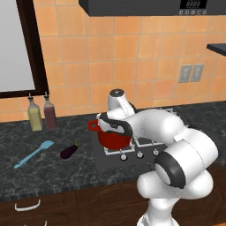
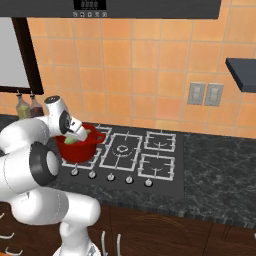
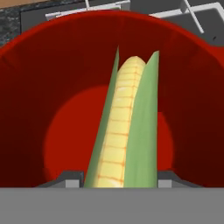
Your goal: Put the eggplant and corn in the pot. Retrieve the spatula and lightly stir the vegetables in the pot.
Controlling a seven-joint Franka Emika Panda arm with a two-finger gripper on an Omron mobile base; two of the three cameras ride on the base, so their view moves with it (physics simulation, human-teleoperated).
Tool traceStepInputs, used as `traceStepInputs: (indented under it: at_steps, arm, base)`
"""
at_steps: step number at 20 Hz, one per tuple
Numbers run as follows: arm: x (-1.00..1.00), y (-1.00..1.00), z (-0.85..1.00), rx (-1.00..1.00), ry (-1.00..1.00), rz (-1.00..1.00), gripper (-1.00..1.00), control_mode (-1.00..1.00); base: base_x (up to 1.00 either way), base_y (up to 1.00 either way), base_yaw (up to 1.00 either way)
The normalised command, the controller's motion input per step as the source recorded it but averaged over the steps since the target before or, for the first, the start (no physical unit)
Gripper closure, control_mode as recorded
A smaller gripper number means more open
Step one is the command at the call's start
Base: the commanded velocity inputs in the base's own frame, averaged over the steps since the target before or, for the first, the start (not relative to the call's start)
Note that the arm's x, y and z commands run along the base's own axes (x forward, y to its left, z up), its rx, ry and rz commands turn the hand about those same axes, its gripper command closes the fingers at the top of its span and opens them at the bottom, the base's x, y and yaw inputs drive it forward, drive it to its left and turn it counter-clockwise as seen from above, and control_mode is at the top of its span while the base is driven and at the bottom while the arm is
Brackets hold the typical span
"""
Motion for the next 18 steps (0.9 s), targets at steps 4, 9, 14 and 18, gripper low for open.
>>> traceStepInputs:
  at_steps: [4, 9, 14, 18]
  arm:
    - [0.11, 0.0, -0.14, 0.0, 0.0, 0.0, 1.0, -1.0]
    - [0.0, 0.0, -0.13, 0.0, 0.0, 0.0, -1.0, -1.0]
    - [-0.06, 0.0, 0.0, 0.0, 0.0, 0.0, -1.0, -1.0]
    - [-0.09, 0.0, 0.0, 0.0, -0.02, 0.0, -1.0, -1.0]
  base:
    - [0.0, 0.0, 0.0]
    - [0.0, 0.0, 0.0]
    - [0.0, 0.0, 0.0]
    - [0.0, 0.0, 0.0]
